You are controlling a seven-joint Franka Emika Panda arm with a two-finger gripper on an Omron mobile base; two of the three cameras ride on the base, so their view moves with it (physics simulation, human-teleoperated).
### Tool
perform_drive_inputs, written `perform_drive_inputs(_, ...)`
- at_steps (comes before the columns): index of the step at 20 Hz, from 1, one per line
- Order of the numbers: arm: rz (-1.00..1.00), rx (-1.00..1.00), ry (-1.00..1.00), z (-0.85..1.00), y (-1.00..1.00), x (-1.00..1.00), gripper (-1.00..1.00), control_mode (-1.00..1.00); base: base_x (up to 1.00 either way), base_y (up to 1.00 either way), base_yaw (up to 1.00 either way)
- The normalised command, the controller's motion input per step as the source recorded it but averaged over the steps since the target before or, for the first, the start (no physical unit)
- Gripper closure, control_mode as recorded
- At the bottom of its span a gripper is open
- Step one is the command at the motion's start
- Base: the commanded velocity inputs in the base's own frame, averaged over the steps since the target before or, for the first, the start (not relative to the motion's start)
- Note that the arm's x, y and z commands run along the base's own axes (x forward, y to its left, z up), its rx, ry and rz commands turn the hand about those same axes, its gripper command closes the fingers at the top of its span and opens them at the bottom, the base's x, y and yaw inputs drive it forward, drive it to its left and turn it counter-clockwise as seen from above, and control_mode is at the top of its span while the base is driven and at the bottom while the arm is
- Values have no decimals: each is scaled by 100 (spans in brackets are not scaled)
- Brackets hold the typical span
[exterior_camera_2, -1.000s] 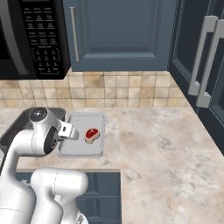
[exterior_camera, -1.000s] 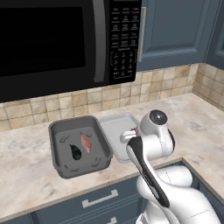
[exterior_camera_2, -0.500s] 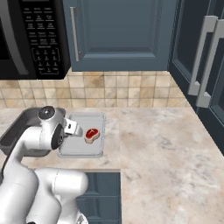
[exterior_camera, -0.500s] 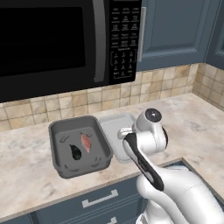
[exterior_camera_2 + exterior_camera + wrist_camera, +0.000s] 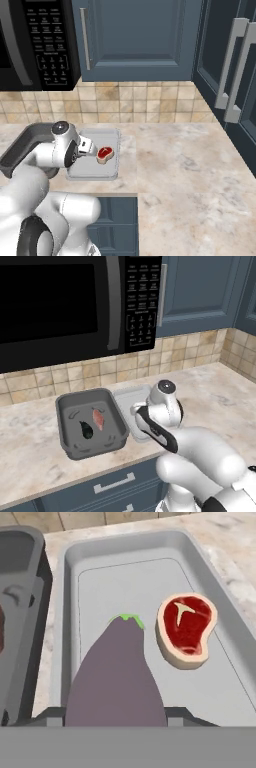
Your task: Place one eggplant and one steak in each tupperware on the nearby counter, to pack two identical lunches.
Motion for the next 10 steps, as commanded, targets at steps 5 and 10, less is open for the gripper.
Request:
perform_drive_inputs(5, 0, 0, 0, -44, 0, 26, 100, -100, 0, 0, 0)
perform_drive_inputs(10, 0, 0, 0, -38, -7, 13, 100, -100, 0, 0, 0)
